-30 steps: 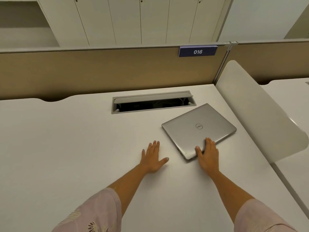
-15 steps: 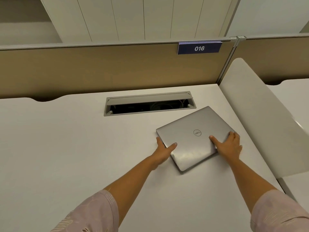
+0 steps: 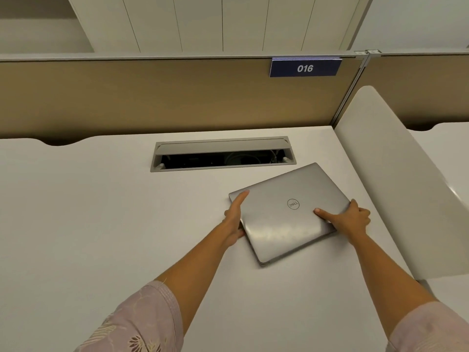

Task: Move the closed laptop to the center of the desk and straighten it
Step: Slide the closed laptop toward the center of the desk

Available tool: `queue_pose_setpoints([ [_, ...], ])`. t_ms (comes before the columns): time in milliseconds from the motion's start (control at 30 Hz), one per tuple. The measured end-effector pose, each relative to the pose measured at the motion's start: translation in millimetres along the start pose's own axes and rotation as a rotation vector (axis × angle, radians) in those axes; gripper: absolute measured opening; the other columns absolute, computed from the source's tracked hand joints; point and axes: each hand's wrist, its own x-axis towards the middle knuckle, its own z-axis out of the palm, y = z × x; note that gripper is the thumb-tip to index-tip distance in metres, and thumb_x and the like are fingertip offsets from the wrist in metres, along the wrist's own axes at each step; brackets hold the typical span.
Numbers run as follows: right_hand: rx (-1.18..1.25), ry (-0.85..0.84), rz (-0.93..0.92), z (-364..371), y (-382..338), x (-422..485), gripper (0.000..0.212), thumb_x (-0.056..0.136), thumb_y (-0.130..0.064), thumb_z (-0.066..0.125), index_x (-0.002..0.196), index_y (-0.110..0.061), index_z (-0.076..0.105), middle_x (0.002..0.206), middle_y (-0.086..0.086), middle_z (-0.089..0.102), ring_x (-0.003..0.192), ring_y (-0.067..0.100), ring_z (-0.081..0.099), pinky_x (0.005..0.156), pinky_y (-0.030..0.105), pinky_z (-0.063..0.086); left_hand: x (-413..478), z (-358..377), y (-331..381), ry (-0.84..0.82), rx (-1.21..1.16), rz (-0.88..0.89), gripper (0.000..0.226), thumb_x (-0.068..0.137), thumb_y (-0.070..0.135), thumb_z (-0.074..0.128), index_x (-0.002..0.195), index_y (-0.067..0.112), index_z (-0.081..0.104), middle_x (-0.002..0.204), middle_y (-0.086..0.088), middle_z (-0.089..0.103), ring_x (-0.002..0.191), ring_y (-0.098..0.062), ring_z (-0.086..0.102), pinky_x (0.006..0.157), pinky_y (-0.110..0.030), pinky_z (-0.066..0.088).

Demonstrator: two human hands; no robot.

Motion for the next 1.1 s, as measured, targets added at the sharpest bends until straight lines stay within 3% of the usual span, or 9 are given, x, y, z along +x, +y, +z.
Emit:
queue_pose_setpoints([
  [133, -0.095, -0.047, 0.037, 1.4, -4.4, -14.4, 0.112, 0.047, -0.064, 0.085, 0.133, -0.013, 0.036, 0.130, 0.022, 0.034, 0.121, 0.041, 0.034, 0.097, 0.051, 0.040, -4.4, -14.8, 2.7, 0.017, 0.006, 0.031, 0.080, 0.065, 0.074, 0.063, 0.123, 0.019, 0.061, 0.105, -0.006, 0.073, 0.094, -0.024, 0.070, 0.071, -0.035, 0.056],
  [200, -0.080, -0.059, 0.039, 5.6, -5.8, -24.1, 0.113, 0.046, -0.064, 0.086, 0.134, -0.015, 0.035, 0.131, 0.020, 0.033, 0.122, 0.039, 0.033, 0.096, 0.051, 0.040, -7.4, -24.3, 2.7, 0.020, -0.006, 0.037, 0.082, 0.059, 0.077, 0.062, 0.119, 0.020, 0.064, 0.102, -0.007, 0.075, 0.093, -0.027, 0.071, 0.071, -0.036, 0.057],
  [333, -0.068, -0.068, 0.033, 19.6, -8.7, -51.2, 0.116, 0.044, -0.064, 0.087, 0.135, -0.016, 0.033, 0.130, 0.018, 0.033, 0.121, 0.038, 0.034, 0.094, 0.051, 0.042, -21.9, -49.1, -4.6, 0.085, -0.021, 0.020, 0.123, 0.039, 0.079, 0.067, 0.142, 0.016, 0.042, 0.126, -0.012, 0.063, 0.103, -0.032, 0.067, 0.083, -0.047, 0.058],
  [400, -0.064, -0.070, 0.017, 29.4, -9.9, -67.4, 0.117, 0.042, -0.065, 0.087, 0.134, -0.016, 0.034, 0.129, 0.018, 0.034, 0.120, 0.037, 0.035, 0.093, 0.050, 0.043, -30.0, -65.7, -9.7, 0.111, -0.029, 0.015, 0.131, 0.036, 0.079, 0.068, 0.148, 0.019, 0.033, 0.136, -0.013, 0.054, 0.108, -0.035, 0.064, 0.091, -0.053, 0.055],
  [600, -0.075, -0.089, -0.010, 56.0, -19.6, -118.0, 0.116, 0.039, -0.067, 0.086, 0.131, -0.018, 0.036, 0.127, 0.015, 0.036, 0.116, 0.035, 0.036, 0.089, 0.047, 0.044, -55.7, -117.3, -24.1, 0.149, -0.040, 0.064, 0.116, 0.039, 0.077, 0.070, 0.142, 0.032, 0.038, 0.137, -0.011, 0.051, 0.114, -0.035, 0.060, 0.097, -0.057, 0.049],
  [833, -0.059, -0.105, -0.048, 88.7, -32.4, -180.9, 0.111, 0.044, -0.065, 0.086, 0.129, -0.015, 0.036, 0.127, 0.015, 0.037, 0.116, 0.035, 0.037, 0.090, 0.046, 0.046, -83.4, -176.3, -36.8, 0.229, -0.018, 0.104, 0.115, 0.036, 0.081, 0.070, 0.132, 0.022, 0.047, 0.138, -0.013, 0.050, 0.127, -0.035, 0.049, 0.111, -0.052, 0.038],
  [1100, -0.065, -0.140, -0.098, 128.3, -55.8, -239.8, 0.105, 0.050, -0.064, 0.084, 0.129, -0.014, 0.036, 0.126, 0.014, 0.036, 0.114, 0.036, 0.038, 0.088, 0.044, 0.044, -113.8, -246.7, -37.0, 0.290, -0.042, 0.128, 0.119, 0.043, 0.083, 0.063, 0.145, 0.026, 0.040, 0.150, -0.010, 0.041, 0.137, -0.031, 0.041, 0.116, -0.050, 0.032],
])
